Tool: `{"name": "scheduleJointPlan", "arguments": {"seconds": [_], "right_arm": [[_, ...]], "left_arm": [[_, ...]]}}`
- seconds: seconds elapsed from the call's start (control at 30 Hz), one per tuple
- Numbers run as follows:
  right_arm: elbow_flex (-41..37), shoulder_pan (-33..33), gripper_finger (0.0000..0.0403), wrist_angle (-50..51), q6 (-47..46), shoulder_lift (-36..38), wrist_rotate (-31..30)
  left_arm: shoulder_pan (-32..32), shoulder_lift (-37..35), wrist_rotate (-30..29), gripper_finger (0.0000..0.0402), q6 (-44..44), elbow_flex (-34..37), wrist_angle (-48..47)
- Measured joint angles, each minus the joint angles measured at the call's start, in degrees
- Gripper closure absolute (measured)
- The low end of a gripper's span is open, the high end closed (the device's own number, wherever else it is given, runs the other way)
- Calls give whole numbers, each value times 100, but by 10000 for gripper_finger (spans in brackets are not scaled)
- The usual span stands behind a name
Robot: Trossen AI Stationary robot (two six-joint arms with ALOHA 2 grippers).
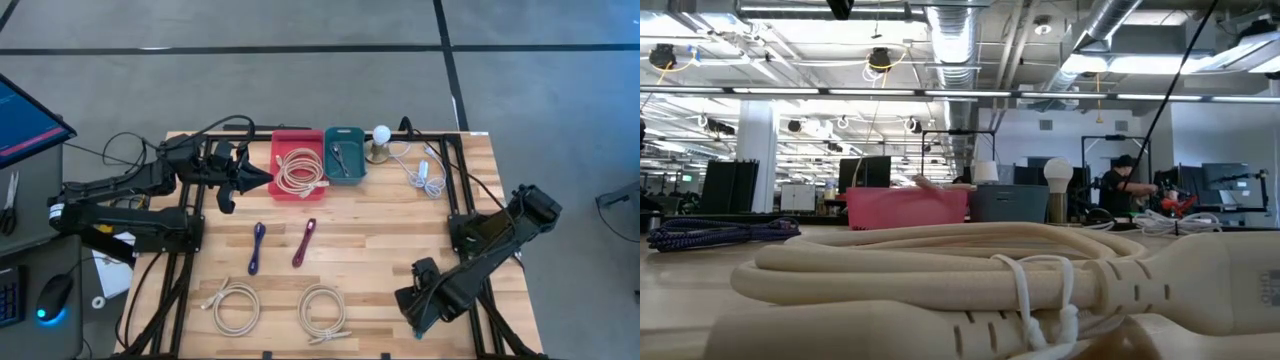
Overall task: Pick & Place USB Port
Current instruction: Put the blue charger cable into the blue bin
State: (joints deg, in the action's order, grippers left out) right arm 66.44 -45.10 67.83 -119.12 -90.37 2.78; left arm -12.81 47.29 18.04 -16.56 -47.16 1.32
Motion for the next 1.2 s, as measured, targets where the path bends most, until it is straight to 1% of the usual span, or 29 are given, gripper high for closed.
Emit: {"name": "scheduleJointPlan", "arguments": {"seconds": [0.13, 0.3, 0.43, 0.63, 0.9, 1.03, 1.2], "right_arm": [[-235, -151, 204, -426, -439, 0, -49], [-588, -219, 224, -1199, -639, 3, -63], [-830, -260, 233, -1543, -730, 0, -37], [-1044, -252, 237, -1625, -733, 0, -30], [-1054, -245, 240, -1621, -715, -1, -49], [-1052, -251, 240, -1786, -694, -229, -66], [-1026, -252, 240, -2291, -639, -772, -19]], "left_arm": [[1, 0, -2, 385, 0, 0, 0], [1, 0, 0, 385, 0, 0, -1], [1, 0, -2, 385, 0, 0, 0], [1, 0, 0, 386, 0, 0, -1], [1, 0, 0, 385, 0, 0, -1], [1, 0, -1, 385, 0, 0, -2], [0, 0, -2, 385, 0, 2, 0]]}}
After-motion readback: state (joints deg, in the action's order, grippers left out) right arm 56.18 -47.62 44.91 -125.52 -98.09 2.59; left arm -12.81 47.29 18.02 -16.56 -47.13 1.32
